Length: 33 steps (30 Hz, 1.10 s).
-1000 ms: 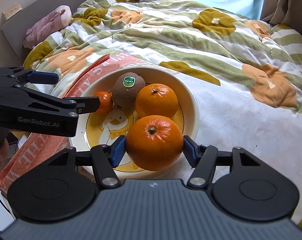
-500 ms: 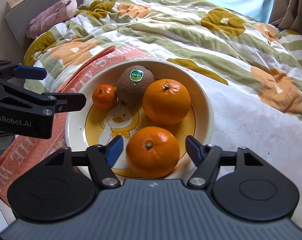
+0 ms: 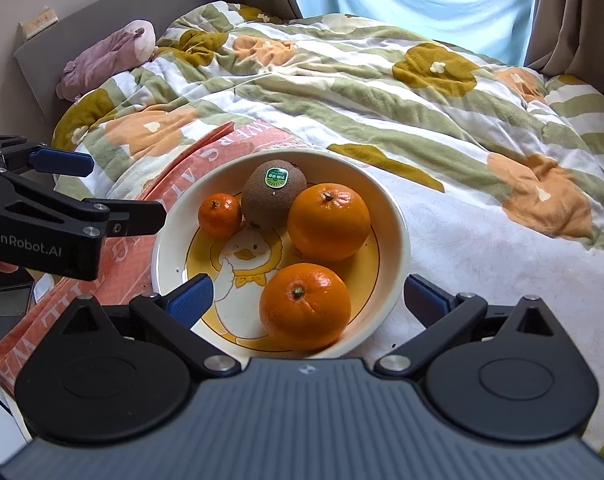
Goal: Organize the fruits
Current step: 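Withdraw both open tools from the bowl toward the green apples and kiwi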
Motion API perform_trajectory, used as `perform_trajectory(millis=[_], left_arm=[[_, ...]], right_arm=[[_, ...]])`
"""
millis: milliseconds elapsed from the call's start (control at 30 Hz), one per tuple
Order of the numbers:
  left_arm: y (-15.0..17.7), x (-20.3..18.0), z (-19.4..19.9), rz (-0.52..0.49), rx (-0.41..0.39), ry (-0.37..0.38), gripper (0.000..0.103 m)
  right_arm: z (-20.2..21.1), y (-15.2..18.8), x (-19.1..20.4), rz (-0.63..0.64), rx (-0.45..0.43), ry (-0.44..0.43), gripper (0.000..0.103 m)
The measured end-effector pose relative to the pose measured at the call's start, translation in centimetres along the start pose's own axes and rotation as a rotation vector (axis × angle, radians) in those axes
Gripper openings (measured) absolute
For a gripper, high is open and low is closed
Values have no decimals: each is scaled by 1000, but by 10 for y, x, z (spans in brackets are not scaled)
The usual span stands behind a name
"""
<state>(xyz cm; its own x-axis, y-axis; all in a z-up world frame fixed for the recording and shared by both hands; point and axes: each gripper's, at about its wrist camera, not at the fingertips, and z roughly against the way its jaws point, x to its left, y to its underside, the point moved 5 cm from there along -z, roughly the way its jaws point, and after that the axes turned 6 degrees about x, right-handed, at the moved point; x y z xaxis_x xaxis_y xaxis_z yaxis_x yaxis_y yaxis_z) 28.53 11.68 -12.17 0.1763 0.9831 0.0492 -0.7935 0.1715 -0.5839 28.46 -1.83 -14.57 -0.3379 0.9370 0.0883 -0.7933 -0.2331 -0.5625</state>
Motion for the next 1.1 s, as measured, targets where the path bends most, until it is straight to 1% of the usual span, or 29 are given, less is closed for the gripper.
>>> perform_trajectory(millis=[67,200,367,467,600,800,933,1100], left_arm=[[-2,-1,10,-1,-20,1,103],[0,-4,18,1,-34,21,103],[4,-11,26,-16,-41,56,103],[7,-19,31,-38,-45,64,103],[9,-35,47,-56,-63,87,103],[15,-74,76,-87,-117,107,103],[24,-105,93,-92,-131,111,103],[37,-153,109,-107,-136,122,103]], right_arm=[[12,2,-1,-15,-12,17,103],[39,6,-9,-57,-55,43,103],[68,16,-20,-117,-91,108,103],[88,25,-29,-166,-112,154,103],[117,37,-41,-223,-132,193,103],[164,64,-69,-261,-170,252,103],[193,91,-88,-273,-190,265,103],[222,122,-118,-270,-199,271,103]])
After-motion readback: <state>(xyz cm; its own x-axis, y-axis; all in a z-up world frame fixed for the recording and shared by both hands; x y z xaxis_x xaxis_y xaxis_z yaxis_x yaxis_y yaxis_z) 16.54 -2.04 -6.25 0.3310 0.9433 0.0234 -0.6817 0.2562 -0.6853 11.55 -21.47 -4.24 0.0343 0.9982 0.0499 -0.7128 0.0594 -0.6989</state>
